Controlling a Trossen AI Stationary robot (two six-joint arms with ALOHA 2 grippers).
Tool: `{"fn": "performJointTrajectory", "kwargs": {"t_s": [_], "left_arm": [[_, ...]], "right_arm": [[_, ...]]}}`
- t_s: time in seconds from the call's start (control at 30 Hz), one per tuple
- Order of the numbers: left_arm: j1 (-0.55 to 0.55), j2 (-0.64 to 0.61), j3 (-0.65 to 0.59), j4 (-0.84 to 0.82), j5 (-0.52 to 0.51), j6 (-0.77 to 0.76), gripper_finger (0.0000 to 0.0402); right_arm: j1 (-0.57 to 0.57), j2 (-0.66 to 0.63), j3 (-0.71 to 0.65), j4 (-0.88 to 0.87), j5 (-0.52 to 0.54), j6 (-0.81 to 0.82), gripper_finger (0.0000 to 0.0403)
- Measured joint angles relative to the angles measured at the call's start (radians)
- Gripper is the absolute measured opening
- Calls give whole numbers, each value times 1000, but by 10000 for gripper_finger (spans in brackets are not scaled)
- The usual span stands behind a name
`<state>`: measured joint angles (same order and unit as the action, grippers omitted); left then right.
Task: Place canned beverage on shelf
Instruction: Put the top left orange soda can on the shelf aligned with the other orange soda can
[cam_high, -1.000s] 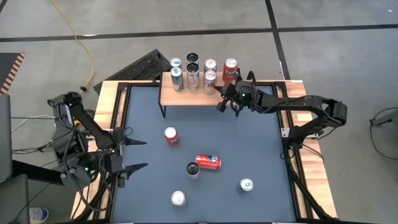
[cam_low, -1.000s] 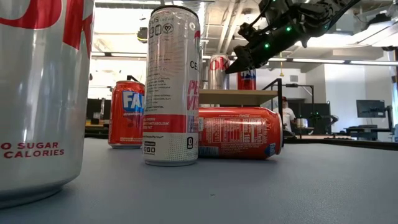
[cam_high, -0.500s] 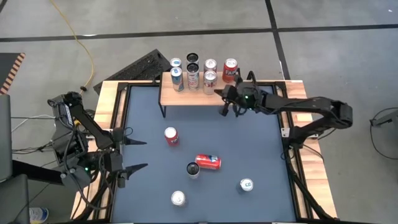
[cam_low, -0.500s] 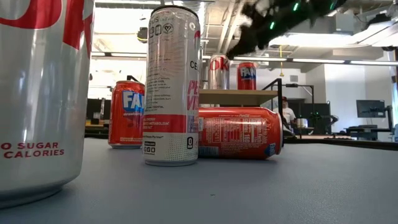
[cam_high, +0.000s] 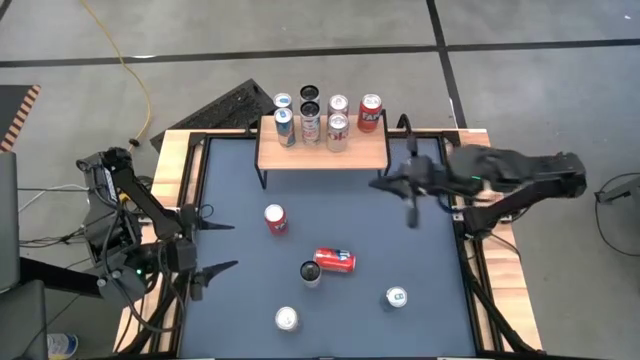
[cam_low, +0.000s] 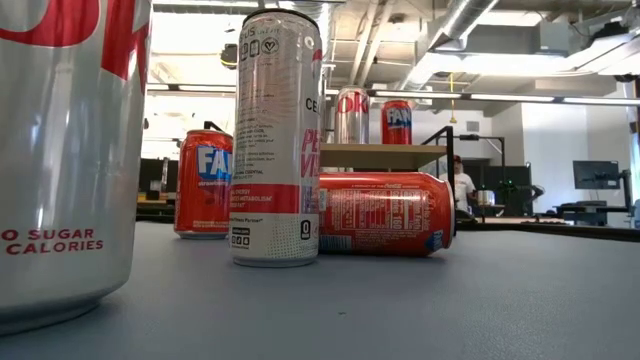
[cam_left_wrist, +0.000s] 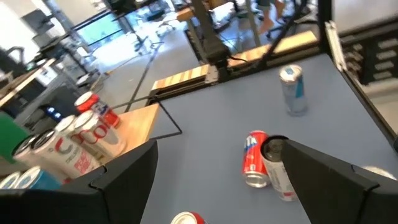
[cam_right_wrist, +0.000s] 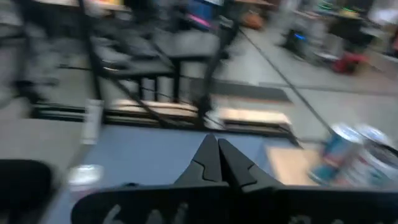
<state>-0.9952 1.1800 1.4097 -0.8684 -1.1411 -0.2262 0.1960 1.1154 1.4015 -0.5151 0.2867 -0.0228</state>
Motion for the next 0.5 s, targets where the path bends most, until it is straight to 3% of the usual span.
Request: {"fn": "performJointTrajectory", "kwargs": {"t_s": [0.13, 0.27, 0.37, 0.5], "left_arm": [[18, 0, 0, -2, -16, -58, 330], [40, -1, -28, 2, 10, -67, 330], [63, 0, -66, 9, 11, -62, 330], [102, 0, -105, 27, 19, -75, 330]], "right_arm": [[165, -13, 76, -90, 0, 13, 8], [298, -28, 62, -238, 15, 157, 10], [396, -29, -2, -299, 110, 293, 5], [503, -28, -116, -257, 245, 418, 1]]}}
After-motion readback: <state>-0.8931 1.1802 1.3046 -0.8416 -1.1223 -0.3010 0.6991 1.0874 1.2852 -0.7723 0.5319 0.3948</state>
